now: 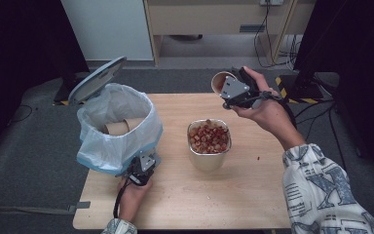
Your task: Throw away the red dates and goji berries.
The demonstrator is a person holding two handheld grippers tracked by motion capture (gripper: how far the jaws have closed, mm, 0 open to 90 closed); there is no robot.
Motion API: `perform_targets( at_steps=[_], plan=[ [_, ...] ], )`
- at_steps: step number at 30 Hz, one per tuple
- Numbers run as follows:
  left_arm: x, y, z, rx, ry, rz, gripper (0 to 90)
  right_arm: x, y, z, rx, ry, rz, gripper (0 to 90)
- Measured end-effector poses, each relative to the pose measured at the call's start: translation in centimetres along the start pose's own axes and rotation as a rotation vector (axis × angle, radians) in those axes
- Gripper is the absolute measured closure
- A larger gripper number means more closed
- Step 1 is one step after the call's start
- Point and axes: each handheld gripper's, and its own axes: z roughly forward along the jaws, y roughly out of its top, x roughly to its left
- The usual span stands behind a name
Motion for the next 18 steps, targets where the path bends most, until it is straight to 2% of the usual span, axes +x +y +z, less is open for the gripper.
perform_targets(
  at_steps=[18],
  plan=[
    [0.0, 0.0, 0.01, 0.0, -0.001, -0.003, 89.2, 0.18, 0.49, -0.36, 0.007, -0.013, -0.052, 32.4]
  ],
)
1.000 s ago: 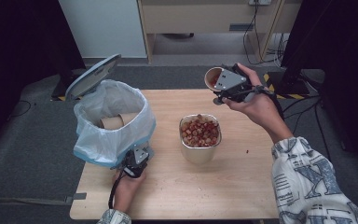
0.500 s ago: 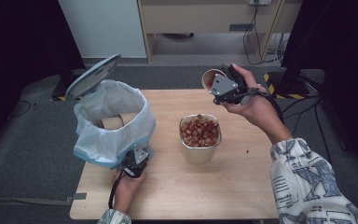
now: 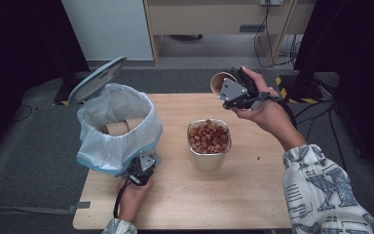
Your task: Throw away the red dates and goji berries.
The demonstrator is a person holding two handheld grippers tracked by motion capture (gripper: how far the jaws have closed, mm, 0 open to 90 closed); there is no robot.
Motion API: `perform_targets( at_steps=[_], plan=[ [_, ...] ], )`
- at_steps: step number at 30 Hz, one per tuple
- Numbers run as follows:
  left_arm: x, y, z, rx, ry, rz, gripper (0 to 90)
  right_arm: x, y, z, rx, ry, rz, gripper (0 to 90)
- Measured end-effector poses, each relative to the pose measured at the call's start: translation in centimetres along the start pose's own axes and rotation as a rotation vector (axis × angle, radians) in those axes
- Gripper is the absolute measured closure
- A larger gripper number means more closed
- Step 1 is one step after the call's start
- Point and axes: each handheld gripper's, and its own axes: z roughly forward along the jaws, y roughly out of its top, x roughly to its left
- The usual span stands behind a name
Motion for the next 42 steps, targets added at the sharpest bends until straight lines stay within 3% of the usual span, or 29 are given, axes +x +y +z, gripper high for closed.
perform_targets(
  at_steps=[7, 27, 42],
  plan=[
    [0.0, 0.0, 0.0, -0.001, 0.0, -0.001, 89.2, 0.3, 0.7, -0.4, 0.022, -0.017, -0.093, 32.4],
    [0.0, 0.0, 0.0, -0.001, -0.002, -0.003, 89.2, 0.2, 0.9, -0.6, 0.033, -0.033, -0.131, 32.4],
    [0.0, 0.0, 0.0, -0.001, -0.002, -0.002, 89.1, 0.3, 1.2, -0.8, 0.073, -0.064, -0.244, 32.4]
  ],
)
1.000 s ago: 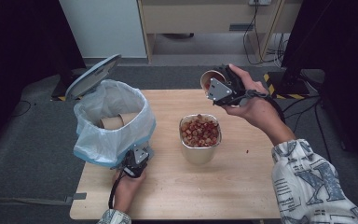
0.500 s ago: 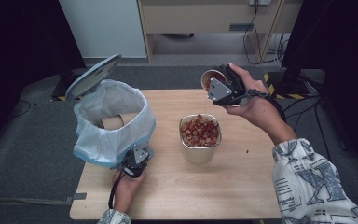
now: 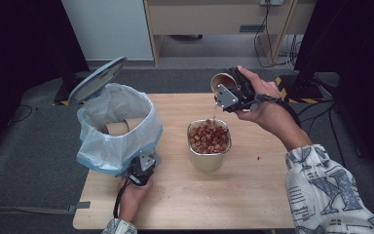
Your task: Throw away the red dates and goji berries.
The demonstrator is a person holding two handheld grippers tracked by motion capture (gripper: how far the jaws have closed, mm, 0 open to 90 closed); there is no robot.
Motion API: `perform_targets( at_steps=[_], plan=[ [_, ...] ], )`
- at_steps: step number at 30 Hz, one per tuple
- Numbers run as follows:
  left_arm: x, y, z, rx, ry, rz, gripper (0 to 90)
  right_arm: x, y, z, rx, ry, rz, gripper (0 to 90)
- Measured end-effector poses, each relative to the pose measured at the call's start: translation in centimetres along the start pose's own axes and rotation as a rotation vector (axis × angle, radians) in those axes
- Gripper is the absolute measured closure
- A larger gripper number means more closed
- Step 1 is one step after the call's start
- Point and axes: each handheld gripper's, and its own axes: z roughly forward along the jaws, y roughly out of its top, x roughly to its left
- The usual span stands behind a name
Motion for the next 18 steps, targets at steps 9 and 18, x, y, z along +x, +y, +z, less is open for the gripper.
perform_targets(
  at_steps=[9, 18],
  plan=[
    [0.0, 0.0, 0.0, 0.0, 0.0, -0.001, 89.2, -0.08, -0.06, -0.07, -0.003, -0.008, 0.0, 32.4],
    [0.01, 0.0, 0.0, 0.0, -0.002, -0.002, 89.2, -0.03, 0.06, -0.02, -0.005, -0.005, 0.003, 32.4]
  ],
)
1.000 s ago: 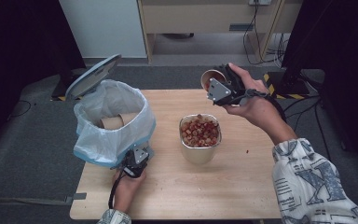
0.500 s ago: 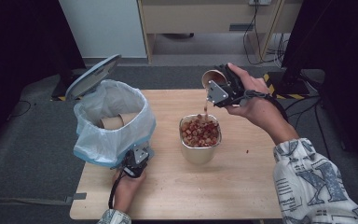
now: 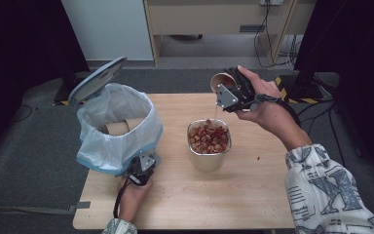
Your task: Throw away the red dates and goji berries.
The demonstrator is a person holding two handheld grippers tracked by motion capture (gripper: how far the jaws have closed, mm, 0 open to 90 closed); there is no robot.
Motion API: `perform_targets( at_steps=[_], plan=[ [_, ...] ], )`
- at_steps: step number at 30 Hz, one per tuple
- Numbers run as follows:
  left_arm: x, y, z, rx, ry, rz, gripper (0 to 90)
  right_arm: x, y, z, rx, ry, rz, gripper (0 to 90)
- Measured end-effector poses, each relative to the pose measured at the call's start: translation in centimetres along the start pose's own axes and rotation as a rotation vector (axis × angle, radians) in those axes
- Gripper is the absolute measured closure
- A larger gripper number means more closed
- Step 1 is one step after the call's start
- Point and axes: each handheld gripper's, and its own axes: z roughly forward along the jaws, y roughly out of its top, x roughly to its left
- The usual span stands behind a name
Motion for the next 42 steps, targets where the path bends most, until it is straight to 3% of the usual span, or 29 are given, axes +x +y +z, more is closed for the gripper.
perform_targets(
  at_steps=[17, 29, 37, 42],
  plan=[
    [0.0, 0.01, 0.01, 0.0, 0.0, 0.0, 89.1, -0.45, 0.23, -0.16, -0.001, -0.01, -0.01, 32.6],
    [0.0, 0.01, 0.02, -0.001, 0.0, 0.0, 89.1, -0.74, 0.62, -0.35, 0.013, -0.027, -0.067, 32.7],
    [0.0, 0.01, 0.02, 0.0, 0.0, 0.0, 89.1, -0.5, 0.88, -0.28, 0.033, -0.043, -0.14, 32.8],
    [0.0, 0.02, 0.02, 0.0, 0.0, 0.001, 89.1, -0.36, 0.97, -0.22, 0.031, -0.043, -0.142, 32.7]
  ],
)
